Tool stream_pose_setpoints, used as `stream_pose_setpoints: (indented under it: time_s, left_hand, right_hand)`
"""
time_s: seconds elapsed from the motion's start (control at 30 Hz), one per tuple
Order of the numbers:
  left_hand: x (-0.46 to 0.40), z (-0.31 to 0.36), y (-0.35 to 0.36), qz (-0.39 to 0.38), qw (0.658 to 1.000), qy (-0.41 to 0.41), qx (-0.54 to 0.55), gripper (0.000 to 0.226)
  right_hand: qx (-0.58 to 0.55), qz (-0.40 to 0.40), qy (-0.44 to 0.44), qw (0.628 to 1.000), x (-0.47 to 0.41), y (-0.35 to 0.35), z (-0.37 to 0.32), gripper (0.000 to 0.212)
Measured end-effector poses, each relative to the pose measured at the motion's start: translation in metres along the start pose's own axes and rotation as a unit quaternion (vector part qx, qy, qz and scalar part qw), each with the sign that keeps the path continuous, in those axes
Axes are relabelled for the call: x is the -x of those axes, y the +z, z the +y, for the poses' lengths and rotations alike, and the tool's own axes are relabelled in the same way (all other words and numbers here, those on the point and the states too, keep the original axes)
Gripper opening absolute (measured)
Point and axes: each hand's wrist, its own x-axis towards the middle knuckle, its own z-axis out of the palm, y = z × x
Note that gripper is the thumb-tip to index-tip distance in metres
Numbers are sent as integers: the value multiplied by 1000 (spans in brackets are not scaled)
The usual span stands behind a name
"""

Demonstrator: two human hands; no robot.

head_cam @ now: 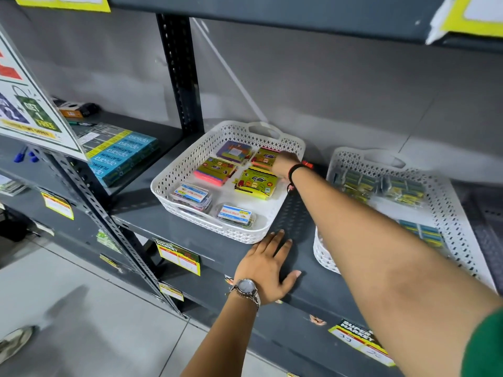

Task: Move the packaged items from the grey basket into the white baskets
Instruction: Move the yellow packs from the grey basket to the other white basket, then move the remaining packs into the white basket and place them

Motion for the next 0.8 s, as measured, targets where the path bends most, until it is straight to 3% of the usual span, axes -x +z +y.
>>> stream_pose_setpoints:
  time_s: [0.17,0.43,0.53,0.67,0.8]
  left_hand:
    - [0,4,-4,-27,999,-13,-17,66]
    - [-7,23,-3,-23,997,-72,-21,63]
    - [-11,28,-4,-33,996,-72,-27,85]
    - [-16,30,-7,-44,997,-65,-16,99]
    - [-15,32,-10,-39,997,-60,-9,112]
  right_hand:
    - [4,118,38,992,14,-43,41,36]
    - [77,237,91,964,85,-105,194,34]
    - [69,291,171,939,121,-120,263,30]
    - [46,292,298,907,184,-125,352,29]
    - [43,241,390,888,246,-109,415,40]
